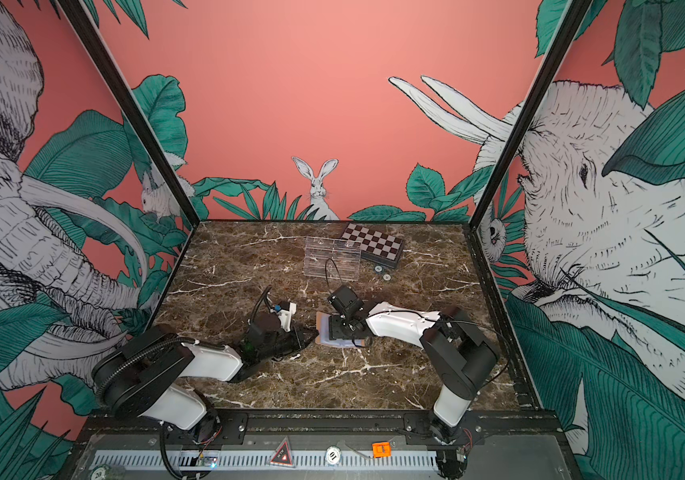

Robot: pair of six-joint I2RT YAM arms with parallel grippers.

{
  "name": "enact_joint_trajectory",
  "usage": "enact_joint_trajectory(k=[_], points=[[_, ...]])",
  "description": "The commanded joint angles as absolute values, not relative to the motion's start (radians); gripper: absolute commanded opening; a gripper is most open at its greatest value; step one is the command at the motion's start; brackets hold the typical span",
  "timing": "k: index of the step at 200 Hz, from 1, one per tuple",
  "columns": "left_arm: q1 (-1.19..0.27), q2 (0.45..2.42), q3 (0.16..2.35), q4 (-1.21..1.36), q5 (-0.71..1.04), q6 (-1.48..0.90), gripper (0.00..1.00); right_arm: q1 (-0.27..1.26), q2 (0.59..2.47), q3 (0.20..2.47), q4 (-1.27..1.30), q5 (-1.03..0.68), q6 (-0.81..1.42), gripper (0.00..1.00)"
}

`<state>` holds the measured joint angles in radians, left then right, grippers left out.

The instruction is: Take the credit cards out of the card holder

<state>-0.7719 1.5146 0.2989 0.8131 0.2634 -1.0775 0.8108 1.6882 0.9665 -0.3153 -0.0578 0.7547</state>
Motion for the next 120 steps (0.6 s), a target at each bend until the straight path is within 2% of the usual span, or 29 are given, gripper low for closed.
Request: enact_joint_trajectory(k=[1,29,63,120], points=[[-0.776,1.508,0.291,0.838,0.252,-1.076,0.0,0.803,1.658,0.948,-0.351,-0.007,0.766,0.63],[-0.776,1.501,0.288,0.838,0.252,-1.076,0.0,0.773,1.609,0.901,-0.371,0.051,0.793,0.6],[-0.777,1.497,0.285,0.837,0.25,-1.074,0.0,0.704,1.441,0.815,-0.376,0.101,0.815,0.61],[-0.777,1.502,0.285,0.846,0.253,-1.072,0.0,0.681,1.343,0.796,-0.365,0.009,0.785,0.64]])
